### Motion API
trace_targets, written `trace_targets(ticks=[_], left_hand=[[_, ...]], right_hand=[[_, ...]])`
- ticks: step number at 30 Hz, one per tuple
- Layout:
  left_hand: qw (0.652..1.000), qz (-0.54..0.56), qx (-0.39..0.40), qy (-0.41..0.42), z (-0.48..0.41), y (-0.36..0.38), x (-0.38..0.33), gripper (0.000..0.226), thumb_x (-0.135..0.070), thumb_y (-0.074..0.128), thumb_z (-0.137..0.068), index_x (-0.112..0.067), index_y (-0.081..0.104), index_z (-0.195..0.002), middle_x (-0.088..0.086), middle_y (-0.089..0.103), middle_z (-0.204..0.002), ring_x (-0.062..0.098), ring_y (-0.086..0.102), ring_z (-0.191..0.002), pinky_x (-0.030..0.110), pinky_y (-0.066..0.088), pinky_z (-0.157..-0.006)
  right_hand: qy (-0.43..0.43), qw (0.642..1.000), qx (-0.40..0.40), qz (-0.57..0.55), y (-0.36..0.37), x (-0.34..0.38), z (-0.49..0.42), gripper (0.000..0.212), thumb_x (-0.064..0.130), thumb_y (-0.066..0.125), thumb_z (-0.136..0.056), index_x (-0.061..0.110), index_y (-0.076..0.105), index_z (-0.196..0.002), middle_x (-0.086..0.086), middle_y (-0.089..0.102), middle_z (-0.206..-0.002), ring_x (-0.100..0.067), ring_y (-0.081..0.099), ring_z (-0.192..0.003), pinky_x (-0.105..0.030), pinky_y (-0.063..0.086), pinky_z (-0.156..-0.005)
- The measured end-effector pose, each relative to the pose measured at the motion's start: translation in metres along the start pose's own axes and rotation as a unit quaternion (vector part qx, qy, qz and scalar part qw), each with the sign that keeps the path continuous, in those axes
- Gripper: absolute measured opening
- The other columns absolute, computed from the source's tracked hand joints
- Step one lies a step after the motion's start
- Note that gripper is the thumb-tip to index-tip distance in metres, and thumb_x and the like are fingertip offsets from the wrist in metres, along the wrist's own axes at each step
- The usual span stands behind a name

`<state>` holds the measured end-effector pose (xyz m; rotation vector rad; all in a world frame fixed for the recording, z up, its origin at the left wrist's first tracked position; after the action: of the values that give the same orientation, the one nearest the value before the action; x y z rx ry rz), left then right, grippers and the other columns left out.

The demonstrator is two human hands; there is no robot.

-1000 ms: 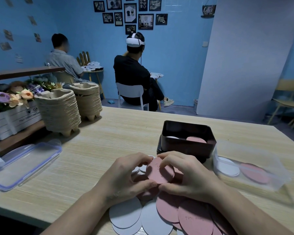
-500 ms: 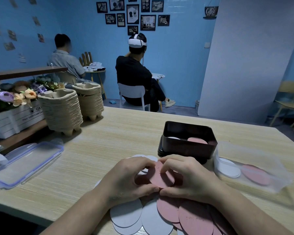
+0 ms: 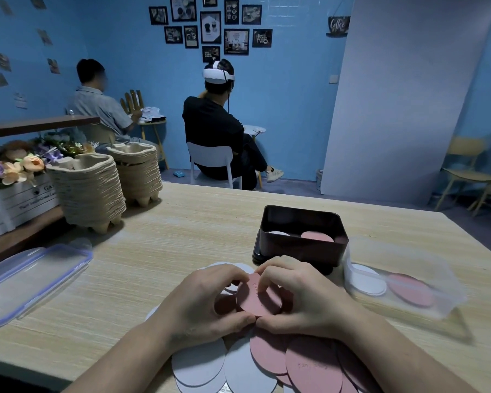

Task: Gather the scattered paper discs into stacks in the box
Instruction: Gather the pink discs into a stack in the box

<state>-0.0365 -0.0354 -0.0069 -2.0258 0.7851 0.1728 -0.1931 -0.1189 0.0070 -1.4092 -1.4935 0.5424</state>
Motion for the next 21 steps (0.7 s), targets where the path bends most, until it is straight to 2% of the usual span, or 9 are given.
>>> trace_targets(ticks=[5, 8, 10, 14, 17, 21], left_hand=[[1.000, -0.002, -0.001, -0.006, -0.004, -0.007, 0.002, 0.047, -0.050, 0.075, -0.086, -0.024, 0.065, -0.124, -0.019, 0.068, -0.112, -0.001, 0.064, -0.104, 0.031, 0.054, -0.086], [1.000, -0.014, -0.021, -0.010, -0.008, -0.015, 0.005, 0.039, -0.051, 0.066, -0.092, -0.025, 0.065, -0.121, -0.021, 0.067, -0.111, -0.004, 0.062, -0.104, 0.029, 0.052, -0.086], [0.999, -0.011, -0.032, -0.016, -0.016, -0.019, 0.007, 0.035, -0.050, 0.062, -0.094, -0.025, 0.067, -0.118, -0.020, 0.068, -0.110, -0.003, 0.064, -0.103, 0.027, 0.051, -0.085], [0.998, -0.029, -0.047, 0.004, -0.041, -0.021, 0.009, 0.033, -0.046, 0.059, -0.097, -0.019, 0.070, -0.111, -0.014, 0.070, -0.104, 0.001, 0.065, -0.098, 0.027, 0.051, -0.082], [0.998, -0.031, -0.051, 0.012, -0.061, -0.018, 0.009, 0.027, -0.045, 0.056, -0.098, -0.024, 0.068, -0.111, -0.017, 0.068, -0.106, 0.004, 0.064, -0.101, 0.029, 0.051, -0.085], [0.998, -0.045, -0.030, 0.030, -0.089, -0.005, 0.012, 0.033, -0.049, 0.051, -0.099, -0.024, 0.066, -0.115, -0.016, 0.066, -0.114, 0.010, 0.063, -0.108, 0.035, 0.052, -0.090]], right_hand=[[0.017, 0.999, -0.025, -0.028, -0.011, -0.007, 0.001, 0.037, 0.039, 0.089, -0.072, 0.020, 0.063, -0.090, 0.008, 0.063, -0.109, -0.013, 0.061, -0.108, -0.036, 0.052, -0.086], [0.019, 0.998, -0.050, -0.037, -0.026, -0.012, 0.000, 0.036, 0.038, 0.089, -0.071, 0.018, 0.065, -0.089, 0.008, 0.064, -0.108, -0.011, 0.062, -0.105, -0.031, 0.052, -0.085], [0.011, 0.997, -0.069, -0.023, -0.039, -0.012, -0.001, 0.035, 0.037, 0.090, -0.071, 0.018, 0.066, -0.088, 0.007, 0.066, -0.106, -0.013, 0.064, -0.106, -0.030, 0.050, -0.086], [0.032, 0.996, -0.086, -0.020, -0.063, -0.017, -0.004, 0.030, 0.039, 0.087, -0.074, 0.022, 0.067, -0.089, 0.007, 0.066, -0.104, -0.014, 0.065, -0.108, -0.036, 0.052, -0.087], [0.052, 0.994, -0.092, -0.018, -0.078, -0.027, -0.004, 0.028, 0.037, 0.087, -0.075, 0.023, 0.066, -0.088, 0.004, 0.067, -0.104, -0.014, 0.065, -0.101, -0.036, 0.053, -0.085], [0.095, 0.989, -0.112, -0.008, -0.102, -0.048, -0.004, 0.028, 0.041, 0.083, -0.076, 0.021, 0.068, -0.089, 0.000, 0.070, -0.099, -0.018, 0.066, -0.097, -0.027, 0.052, -0.081]])
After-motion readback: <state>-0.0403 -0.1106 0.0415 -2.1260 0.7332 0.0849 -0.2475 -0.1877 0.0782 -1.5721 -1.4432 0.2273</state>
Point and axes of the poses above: each hand's wrist, its own z-axis away from the middle knuckle, its own y-axis out of the palm, x = y × z, the point moved 6 cm from there along -z, towards the middle knuckle
